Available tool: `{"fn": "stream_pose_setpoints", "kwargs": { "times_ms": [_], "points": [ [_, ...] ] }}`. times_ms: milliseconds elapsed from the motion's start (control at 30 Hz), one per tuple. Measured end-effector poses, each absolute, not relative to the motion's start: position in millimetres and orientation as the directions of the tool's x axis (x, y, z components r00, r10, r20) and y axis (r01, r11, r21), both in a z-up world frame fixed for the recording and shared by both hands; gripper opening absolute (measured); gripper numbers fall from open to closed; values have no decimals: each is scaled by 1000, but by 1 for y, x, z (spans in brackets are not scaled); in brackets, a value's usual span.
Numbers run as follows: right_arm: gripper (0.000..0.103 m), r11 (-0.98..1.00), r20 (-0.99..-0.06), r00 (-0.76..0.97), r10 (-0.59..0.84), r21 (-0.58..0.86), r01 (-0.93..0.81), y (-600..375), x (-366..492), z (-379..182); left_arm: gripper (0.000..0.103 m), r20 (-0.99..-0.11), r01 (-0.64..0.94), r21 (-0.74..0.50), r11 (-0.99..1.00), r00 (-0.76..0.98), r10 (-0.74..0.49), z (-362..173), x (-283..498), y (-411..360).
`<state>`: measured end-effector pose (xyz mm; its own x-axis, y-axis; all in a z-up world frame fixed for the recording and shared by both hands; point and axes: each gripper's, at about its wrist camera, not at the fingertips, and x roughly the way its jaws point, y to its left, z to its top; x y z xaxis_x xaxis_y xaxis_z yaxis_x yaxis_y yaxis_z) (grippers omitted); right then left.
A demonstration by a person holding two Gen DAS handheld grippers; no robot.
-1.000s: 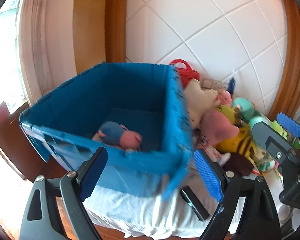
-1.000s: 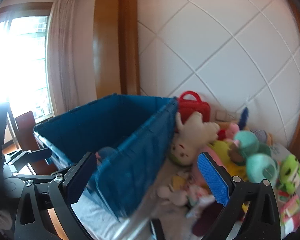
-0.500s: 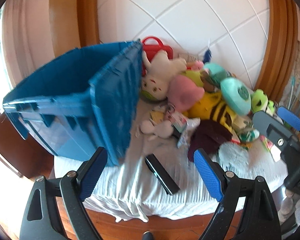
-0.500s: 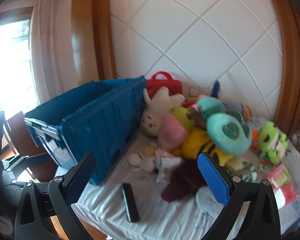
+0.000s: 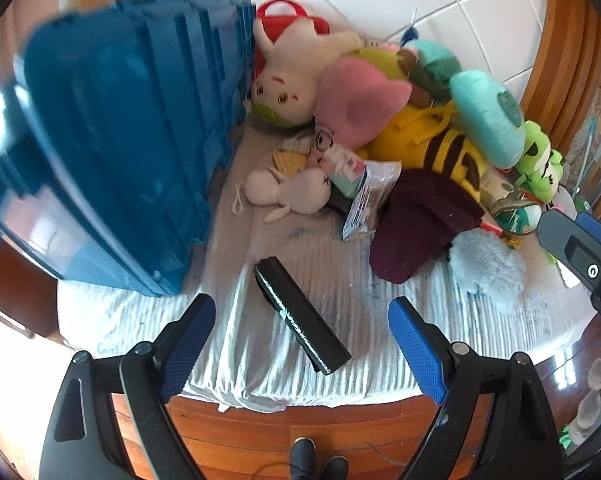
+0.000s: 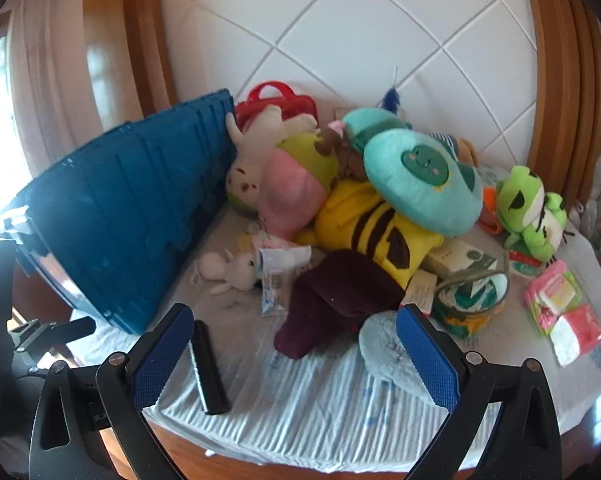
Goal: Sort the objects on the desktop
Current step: 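Withdraw both grippers from the crate back over the pile, then grasp the black rolled bag with the left gripper while the right grasps the maroon knit hat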
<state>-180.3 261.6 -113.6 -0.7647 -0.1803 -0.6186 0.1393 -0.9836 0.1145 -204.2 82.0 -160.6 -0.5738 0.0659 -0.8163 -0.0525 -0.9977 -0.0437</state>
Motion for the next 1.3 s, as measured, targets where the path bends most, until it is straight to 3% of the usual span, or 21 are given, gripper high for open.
{"fn": "stream_pose_setpoints", "kwargs": {
  "times_ms": [167,300,467,533,867,933,1100,1133,1200,1300],
  "points": [
    [102,-988,-650,-744,-154,119,100,265,-197,-140,89,-844,-28,-44,-999,-534,53,-193,-220,81],
    [86,-985,-692,-701,-168,139,100,271,-208,-165,89,-873,-6,-50,-999,-486,47,-217,-226,85],
    [81,-978,-728,-653,-210,148,150,278,-225,-188,89,-892,87,-58,-995,-452,13,-243,-232,90],
    [73,-969,-736,-631,-245,159,190,278,-233,-196,89,-898,120,-57,-991,-440,-2,-253,-235,92],
    [69,-936,-754,-562,-342,221,273,271,-267,-247,88,-903,216,-44,-975,-427,-53,-295,-245,97],
    [65,-932,-756,-551,-354,236,276,268,-272,-257,77,-905,220,-45,-974,-423,-54,-302,-246,97],
    [63,-929,-754,-546,-366,265,257,267,-282,-273,67,-890,210,-30,-977,-450,-70,-307,-250,99],
    [63,-929,-754,-545,-367,268,254,267,-283,-276,56,-886,205,-30,-978,-459,-69,-306,-252,99],
    [63,-928,-751,-547,-369,272,253,266,-286,-278,43,-882,192,-30,-981,-467,-64,-304,-259,98],
    [63,-933,-746,-561,-359,273,233,265,-292,-280,38,-881,175,-31,-984,-469,-56,-303,-269,98]
  ]
}}
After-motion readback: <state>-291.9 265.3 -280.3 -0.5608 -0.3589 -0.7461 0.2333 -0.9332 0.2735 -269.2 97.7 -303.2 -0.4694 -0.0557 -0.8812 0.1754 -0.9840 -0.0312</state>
